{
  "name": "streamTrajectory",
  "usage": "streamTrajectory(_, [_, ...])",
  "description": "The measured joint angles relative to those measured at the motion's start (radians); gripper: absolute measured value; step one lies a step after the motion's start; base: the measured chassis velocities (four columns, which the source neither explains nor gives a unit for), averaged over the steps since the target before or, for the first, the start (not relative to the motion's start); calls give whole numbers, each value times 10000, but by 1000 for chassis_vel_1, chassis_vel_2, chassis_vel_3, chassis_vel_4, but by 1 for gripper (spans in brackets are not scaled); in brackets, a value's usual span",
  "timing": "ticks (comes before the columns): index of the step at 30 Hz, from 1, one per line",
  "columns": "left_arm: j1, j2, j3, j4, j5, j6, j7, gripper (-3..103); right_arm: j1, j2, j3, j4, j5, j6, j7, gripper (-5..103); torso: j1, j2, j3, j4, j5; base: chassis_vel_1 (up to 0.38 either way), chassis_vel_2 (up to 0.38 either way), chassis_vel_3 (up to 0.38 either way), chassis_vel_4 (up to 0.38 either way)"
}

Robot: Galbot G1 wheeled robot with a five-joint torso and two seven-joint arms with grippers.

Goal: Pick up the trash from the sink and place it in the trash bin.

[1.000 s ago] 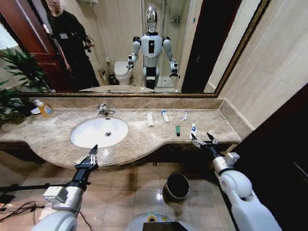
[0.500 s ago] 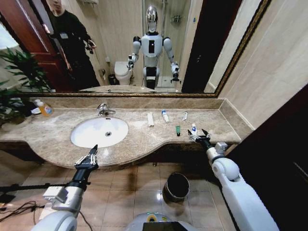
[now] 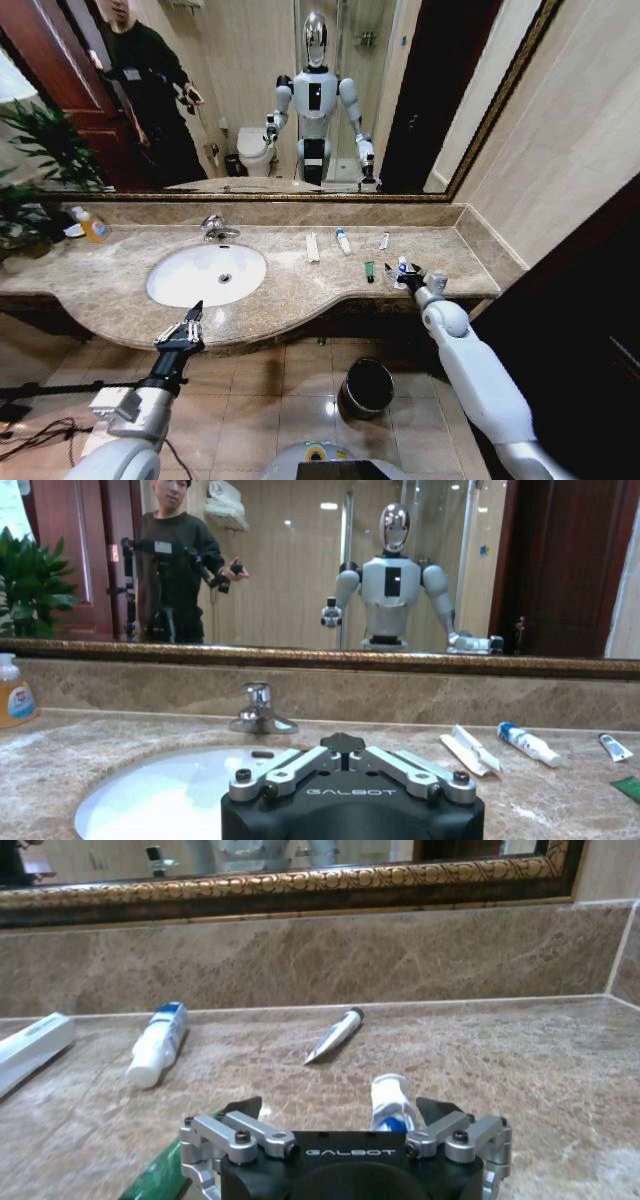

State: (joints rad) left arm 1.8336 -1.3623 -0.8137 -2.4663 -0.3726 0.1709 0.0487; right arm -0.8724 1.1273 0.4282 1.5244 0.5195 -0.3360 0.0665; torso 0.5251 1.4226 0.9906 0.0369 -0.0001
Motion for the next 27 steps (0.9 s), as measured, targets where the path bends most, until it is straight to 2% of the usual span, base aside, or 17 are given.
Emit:
streamTrajectory(3, [0,0,0,0,0,0,0,0,146,52,-29,-98,25,-63,122,100,0,0,0,0,0,0,0,0,0])
streamTrajectory(4, [0,0,0,0,0,0,0,0,192,70,-32,-125,50,-97,176,103,0,0,0,0,0,0,0,0,0])
streamTrajectory(6, [0,0,0,0,0,1,0,0,213,84,-32,-147,64,-130,227,100,0,0,0,0,0,0,0,0,0])
streamTrajectory(12, [0,0,0,0,0,0,0,0,142,112,-2,-212,25,-183,345,81,0,0,0,-1,0,0,0,0,0])
streamTrajectory(14, [0,0,0,0,0,0,0,0,119,124,14,-212,17,-183,351,81,0,0,-1,-1,0,0,0,0,0])
streamTrajectory(15, [0,0,0,0,0,0,0,0,93,147,46,-213,-2,-183,380,71,-1,0,-1,-1,0,0,0,0,0])
streamTrajectory(16, [0,0,0,0,0,0,0,0,93,147,46,-213,-2,-183,380,71,-1,0,-1,-1,0,0,0,0,0])
streamTrajectory(17, [0,0,0,0,0,0,0,0,90,165,62,-226,-29,-181,421,65,-1,0,-1,-1,0,0,0,0,0])
streamTrajectory(20, [0,0,0,0,0,0,0,0,85,185,62,-237,-114,-177,504,60,-1,0,-1,-1,1,0,0,0,0])
streamTrajectory(24, [0,0,0,0,0,0,0,0,2,189,69,-179,-196,-298,640,37,-1,0,-1,-1,1,0,0,0,0])
streamTrajectory(25, [0,0,0,0,0,0,0,0,2,189,69,-179,-196,-298,640,37,-1,0,-1,-1,1,0,0,0,0])
streamTrajectory(27, [0,0,0,0,0,0,0,0,-33,179,89,-149,-219,-300,640,27,-1,1,-1,-1,0,0,0,0,0])
